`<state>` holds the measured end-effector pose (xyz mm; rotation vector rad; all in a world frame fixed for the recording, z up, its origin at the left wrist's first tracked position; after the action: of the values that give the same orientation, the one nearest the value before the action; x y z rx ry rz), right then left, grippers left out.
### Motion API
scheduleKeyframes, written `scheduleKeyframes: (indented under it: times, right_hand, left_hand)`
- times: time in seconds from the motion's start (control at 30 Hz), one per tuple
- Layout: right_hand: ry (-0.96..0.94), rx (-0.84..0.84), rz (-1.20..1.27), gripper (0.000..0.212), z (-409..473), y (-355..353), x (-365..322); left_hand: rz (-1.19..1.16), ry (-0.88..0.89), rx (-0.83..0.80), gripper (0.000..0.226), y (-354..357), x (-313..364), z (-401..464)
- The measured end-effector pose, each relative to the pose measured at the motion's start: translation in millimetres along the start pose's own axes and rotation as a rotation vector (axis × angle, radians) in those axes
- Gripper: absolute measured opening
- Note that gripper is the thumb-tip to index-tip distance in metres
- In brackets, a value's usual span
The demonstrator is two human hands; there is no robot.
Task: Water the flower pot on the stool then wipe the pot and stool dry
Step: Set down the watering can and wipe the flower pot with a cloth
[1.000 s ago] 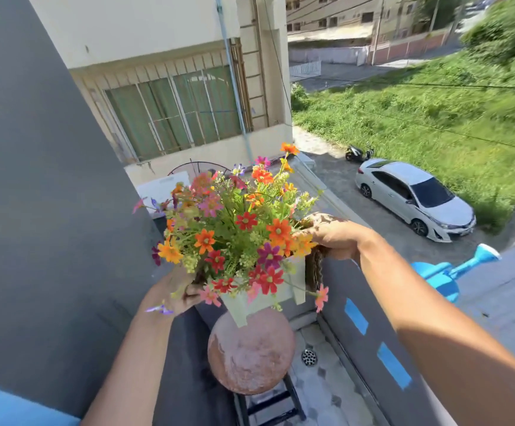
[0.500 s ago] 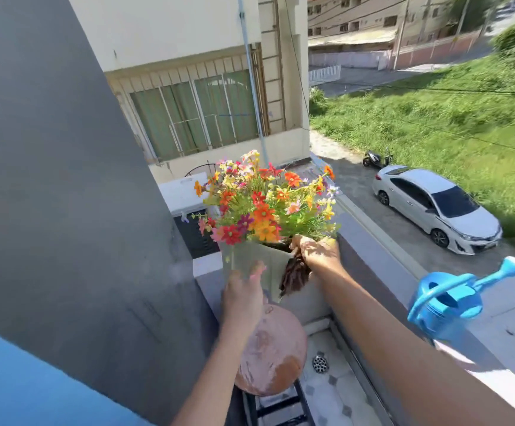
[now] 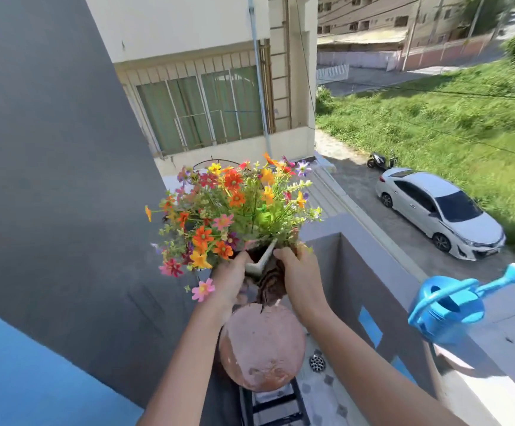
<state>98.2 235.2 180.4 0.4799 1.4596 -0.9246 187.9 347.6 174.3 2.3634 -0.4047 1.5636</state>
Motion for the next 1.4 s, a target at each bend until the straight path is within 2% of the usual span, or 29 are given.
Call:
scheduleKeyframes:
  times: [0.07, 0.13, 0.27, 0.4, 0.47, 0.57, 0.63, 0.73, 0.8, 0.93, 1.03, 1.1, 1.2, 1.27, 1.33, 1.4]
  right_hand:
    - [-0.014, -0.031, 0.061, 0.006, 9, -2, 2]
    - [-0.068, -0.005, 0.011, 0.011, 23, -12, 4]
    - [-0.137, 0.008, 0.16, 0.027, 43, -22, -2]
    - [-0.108, 0.09, -0.097, 0.003, 33, -2, -2]
    - [-0.18, 0.053, -0.189, 0.012, 10, 14, -4]
    - [-0.314, -0.047, -0.271, 0.043, -26, 32, 2]
    - [-0.276, -0.021, -0.315, 0.044, -24, 32, 20]
    - [-0.11, -0.006, -0.328, 0.028, -7, 27, 41]
    - [-0.115, 0.015, -0.323, 0.019, -4, 26, 34]
    - [-0.251, 0.077, -0.194, 0.038, -7, 29, -4]
    - [-0.244, 0.074, -0.135, 0.045, 8, 22, -13]
    - [-0.196, 0.124, -0.172, 0.033, 26, 11, -7]
    - [-0.011, 0.145, -0.188, 0.01, 47, -3, 18]
    - [0.042, 0.153, -0.231, 0.01, 49, -5, 34]
    - [0.089, 0.153, -0.215, 0.02, 55, -2, 45]
    - [0.097, 0.143, -0.223, 0.02, 61, 0, 36]
  left_hand:
    - [-0.082, -0.04, -0.066, 0.019, 0, 2, -2]
    - [-0.107, -0.07, -0.098, 0.021, -1, 0, -3]
    - [-0.131, -0.104, -0.124, 0.019, 1, 0, -6]
    - [-0.169, -0.101, -0.102, 0.02, 2, 4, 0]
    - [-0.22, -0.1, -0.064, 0.021, -1, 9, 5]
    - [-0.259, -0.104, -0.052, 0.019, -9, 12, 13]
    - [-0.27, -0.112, -0.065, 0.02, -14, 12, 16]
    - [-0.28, -0.114, -0.091, 0.019, -16, 11, 15]
    - [-0.29, -0.112, -0.097, 0.018, -16, 11, 16]
    - [-0.257, -0.106, -0.116, 0.018, -9, 13, 14]
    - [-0.27, -0.122, -0.149, 0.018, -8, 12, 8]
    - [-0.289, -0.128, -0.179, 0.016, -10, 13, 4]
    - [-0.282, -0.132, -0.189, 0.018, -12, 16, -1]
    - [-0.273, -0.128, -0.186, 0.019, -12, 19, -2]
    - [-0.262, -0.118, -0.18, 0.021, -12, 20, -1]
    - [-0.235, -0.106, -0.177, 0.021, -10, 19, 1]
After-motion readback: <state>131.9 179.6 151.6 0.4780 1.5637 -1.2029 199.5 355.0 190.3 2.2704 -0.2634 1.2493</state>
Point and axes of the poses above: each hand's wrist, its own z-axis towards the middle knuckle, its own y-axis out of the palm, x = y × z, the point moved 5 cm from there along z, towards the middle knuckle, and after that the axes turned 15 degrees about -z, right-handed, at the moved point
